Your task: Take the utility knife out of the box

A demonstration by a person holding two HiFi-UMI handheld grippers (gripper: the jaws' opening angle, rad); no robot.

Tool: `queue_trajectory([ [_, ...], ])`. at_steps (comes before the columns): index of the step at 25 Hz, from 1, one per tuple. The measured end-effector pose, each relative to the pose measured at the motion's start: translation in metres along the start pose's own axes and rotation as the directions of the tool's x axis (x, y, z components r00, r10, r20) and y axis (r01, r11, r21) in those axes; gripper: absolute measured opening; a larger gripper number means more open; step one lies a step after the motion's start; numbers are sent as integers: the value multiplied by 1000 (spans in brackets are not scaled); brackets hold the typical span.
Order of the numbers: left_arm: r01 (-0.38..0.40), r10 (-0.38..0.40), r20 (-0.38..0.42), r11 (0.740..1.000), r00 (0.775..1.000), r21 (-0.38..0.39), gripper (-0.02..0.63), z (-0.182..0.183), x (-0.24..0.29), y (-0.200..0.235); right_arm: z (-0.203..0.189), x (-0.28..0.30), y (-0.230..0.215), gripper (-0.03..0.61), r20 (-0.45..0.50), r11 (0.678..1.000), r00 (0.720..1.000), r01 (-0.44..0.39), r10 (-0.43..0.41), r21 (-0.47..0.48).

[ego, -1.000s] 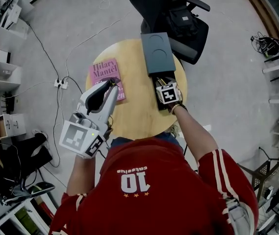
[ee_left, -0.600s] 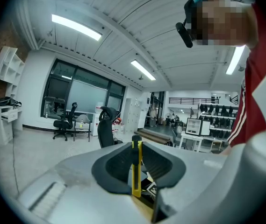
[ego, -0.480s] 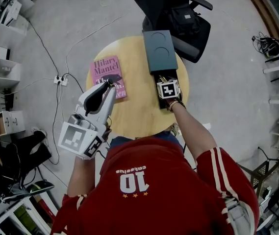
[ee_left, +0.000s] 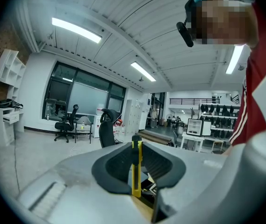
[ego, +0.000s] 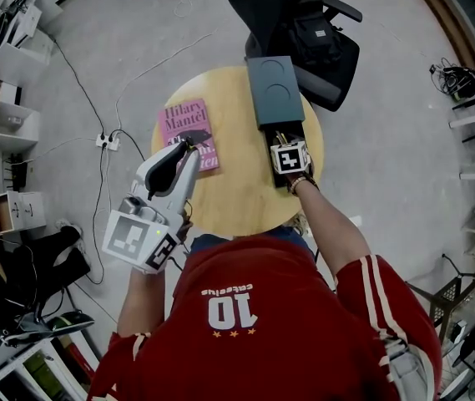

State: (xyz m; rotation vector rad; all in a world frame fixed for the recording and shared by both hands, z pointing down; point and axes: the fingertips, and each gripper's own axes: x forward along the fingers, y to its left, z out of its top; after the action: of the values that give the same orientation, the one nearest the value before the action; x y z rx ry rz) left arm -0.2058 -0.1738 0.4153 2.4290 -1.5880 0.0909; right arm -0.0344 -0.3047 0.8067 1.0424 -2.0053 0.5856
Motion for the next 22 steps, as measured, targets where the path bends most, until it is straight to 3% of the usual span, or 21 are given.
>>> queue_trajectory([
  [11,-7,7,12,1000,1000,18,74,1,-15,-2,9,-35,-1,123,99,999,995,7,-4,-38],
  [22,16,-17,49,999,999,37,73,6,-31,-11,21,-92,-2,121,197,999,979,42,-40,-5],
])
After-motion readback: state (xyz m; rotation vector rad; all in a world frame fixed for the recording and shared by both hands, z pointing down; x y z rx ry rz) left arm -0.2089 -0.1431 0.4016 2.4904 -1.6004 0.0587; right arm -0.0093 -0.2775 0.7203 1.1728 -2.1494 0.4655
